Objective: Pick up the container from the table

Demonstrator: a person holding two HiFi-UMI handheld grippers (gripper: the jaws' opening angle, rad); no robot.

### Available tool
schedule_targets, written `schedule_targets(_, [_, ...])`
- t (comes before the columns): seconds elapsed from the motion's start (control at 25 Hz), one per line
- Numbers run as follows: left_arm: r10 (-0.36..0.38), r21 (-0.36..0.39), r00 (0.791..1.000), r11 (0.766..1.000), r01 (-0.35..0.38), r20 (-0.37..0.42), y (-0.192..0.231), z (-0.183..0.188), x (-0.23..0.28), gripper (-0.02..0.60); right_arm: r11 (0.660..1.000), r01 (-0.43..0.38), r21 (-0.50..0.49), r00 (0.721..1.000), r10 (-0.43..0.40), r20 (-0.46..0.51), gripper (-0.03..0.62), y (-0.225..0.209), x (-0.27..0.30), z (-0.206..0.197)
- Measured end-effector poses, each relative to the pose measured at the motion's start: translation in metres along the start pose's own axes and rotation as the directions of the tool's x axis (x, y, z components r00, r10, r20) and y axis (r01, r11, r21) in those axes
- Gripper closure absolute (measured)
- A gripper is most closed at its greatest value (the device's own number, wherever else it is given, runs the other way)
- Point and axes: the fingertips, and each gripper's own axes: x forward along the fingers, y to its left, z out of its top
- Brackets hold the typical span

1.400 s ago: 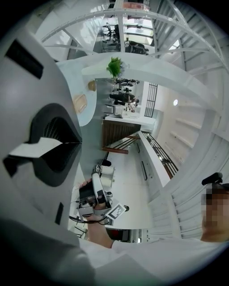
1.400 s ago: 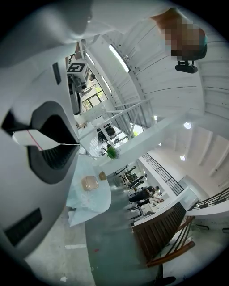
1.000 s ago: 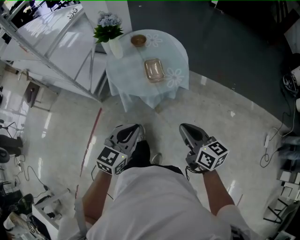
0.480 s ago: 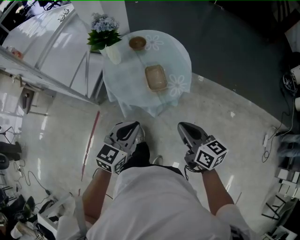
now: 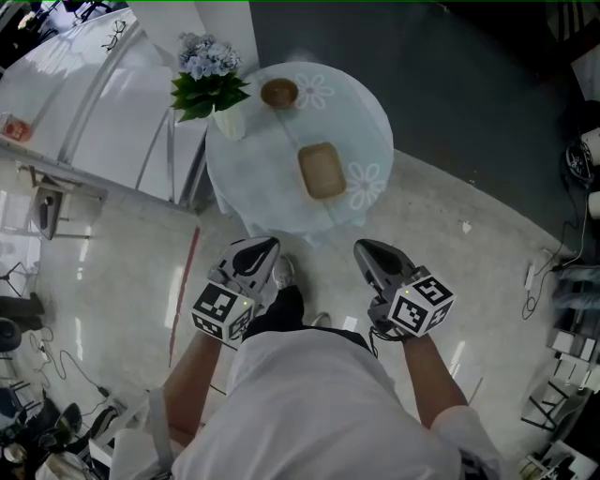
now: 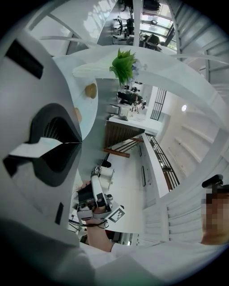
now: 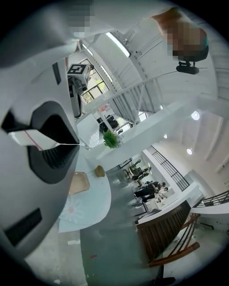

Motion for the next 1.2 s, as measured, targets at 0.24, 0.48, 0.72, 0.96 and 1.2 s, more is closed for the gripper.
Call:
schedule_targets(0.24, [-0.032, -0.004, 0.999, 0.999, 0.032, -0.002, 0.043, 0.013, 0.014, 0.560, 0.999, 0.041, 0.001, 0.999, -0.041, 0.005, 0.571, -0.005, 0.035, 0.023])
schedule_targets(0.48, [-0.051, 0.001, 0.999, 0.999, 0.051, -0.002, 0.078, 0.024, 0.022, 0.560, 0.998, 0.064, 0.009, 0.998, -0.064, 0.007, 0.571, -0.007, 0.063, 0.037])
schedule_targets(0.72, [-0.048, -0.002, 0.999, 0.999, 0.048, -0.007, 0.098, 0.029, 0.022, 0.560, 0.998, 0.068, 0.011, 0.998, -0.068, 0.008, 0.571, -0.005, 0.080, 0.046])
schedule_targets(0.96, [-0.046, -0.012, 0.999, 0.999, 0.046, -0.008, 0.109, 0.028, 0.025, 0.560, 0.998, 0.065, 0.009, 0.998, -0.065, 0.002, 0.571, -0.008, 0.093, 0.050])
schedule_targets(1.2, [-0.028, -0.031, 0.999, 0.999, 0.028, -0.024, 0.114, 0.024, 0.036, 0.560, 0.999, 0.053, 0.012, 0.998, -0.052, -0.017, 0.571, -0.016, 0.099, 0.054])
